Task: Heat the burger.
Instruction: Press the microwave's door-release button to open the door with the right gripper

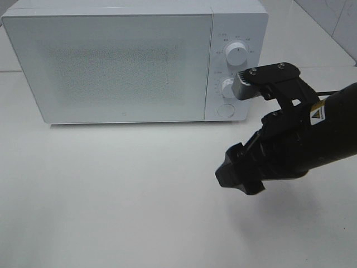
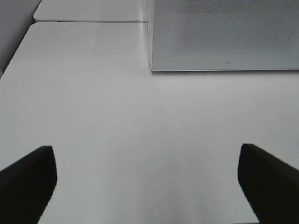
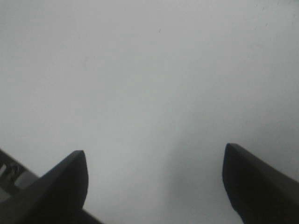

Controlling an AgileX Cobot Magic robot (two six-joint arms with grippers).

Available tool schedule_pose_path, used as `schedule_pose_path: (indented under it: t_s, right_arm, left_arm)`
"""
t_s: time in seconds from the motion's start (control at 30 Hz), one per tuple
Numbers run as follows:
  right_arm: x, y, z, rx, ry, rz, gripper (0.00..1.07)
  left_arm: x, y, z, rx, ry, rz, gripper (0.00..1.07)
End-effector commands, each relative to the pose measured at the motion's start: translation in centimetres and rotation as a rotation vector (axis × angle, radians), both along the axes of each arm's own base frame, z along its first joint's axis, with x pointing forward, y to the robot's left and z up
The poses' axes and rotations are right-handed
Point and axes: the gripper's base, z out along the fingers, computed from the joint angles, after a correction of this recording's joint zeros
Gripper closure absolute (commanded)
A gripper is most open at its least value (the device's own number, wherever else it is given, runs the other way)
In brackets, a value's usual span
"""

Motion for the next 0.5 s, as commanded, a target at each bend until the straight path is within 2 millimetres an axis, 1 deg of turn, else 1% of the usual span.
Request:
schedule_pose_path:
  t_s: [0.03, 0.07, 0.13, 0.17, 0.2, 0.23, 0.27, 0.3, 0.33, 0.37, 0.4, 0.43, 0.5]
  right_arm:
    - [-1.4, -1.0, 1.4, -0.089, 0.088, 0.069, 0.33]
    - [-1.4, -1.0, 1.4, -0.089, 0.088, 0.069, 0.33]
    - [-2.5, -1.7, 2.5, -0.096, 0.104, 0.083, 0.33]
    - [-2.5, -1.7, 2.5, -0.096, 0.104, 0.083, 0.33]
    - [-3.3, -2.1, 3.3, -0.094, 0.105, 0.090, 0.33]
    - [-3.6, -2.3, 3.6, -0.092, 0.104, 0.093, 0.33]
    - [-3.6, -2.3, 3.6, -0.092, 0.104, 0.093, 0.33]
    - [-4.5, -2.9, 4.5, -0.083, 0.099, 0.093, 0.33]
    - [-5.0, -3.2, 4.9, -0.076, 0.096, 0.090, 0.33]
    - [-5.0, -3.2, 4.9, -0.076, 0.096, 0.090, 0.33]
    - [-5.9, -3.8, 5.9, -0.057, 0.079, 0.085, 0.33]
    - [-5.9, -3.8, 5.9, -0.057, 0.079, 0.085, 0.33]
    - [-7.1, -4.7, 7.1, -0.034, 0.036, 0.082, 0.33]
  left_arm:
    - [-0.2, 0.0, 0.1, -0.003, -0.032, 0.003, 0.09]
    - [-0.2, 0.0, 0.1, -0.003, -0.032, 0.003, 0.09]
    - [-0.2, 0.0, 0.1, -0.003, -0.032, 0.003, 0.09]
    - [-0.2, 0.0, 0.1, -0.003, -0.032, 0.003, 0.09]
    - [-0.2, 0.0, 0.1, -0.003, -0.032, 0.003, 0.09]
    - [-0.2, 0.0, 0.1, -0.003, -0.032, 0.003, 0.09]
    - [-0.2, 0.0, 0.1, -0.003, -0.032, 0.003, 0.09]
    - [-0.2, 0.0, 0.1, -0.003, -0.032, 0.003, 0.09]
    - [-0.2, 0.0, 0.1, -0.003, -0.032, 0.003, 0.09]
    - [-0.2, 0.0, 0.1, -0.003, -0.032, 0.003, 0.09]
    - [-0.2, 0.0, 0.1, -0.003, -0.032, 0.003, 0.09]
    - [-0.2, 0.0, 0.1, -0.003, -0.032, 0.003, 0.09]
    - [-0.2, 0.0, 0.1, -0.003, -0.032, 0.003, 0.09]
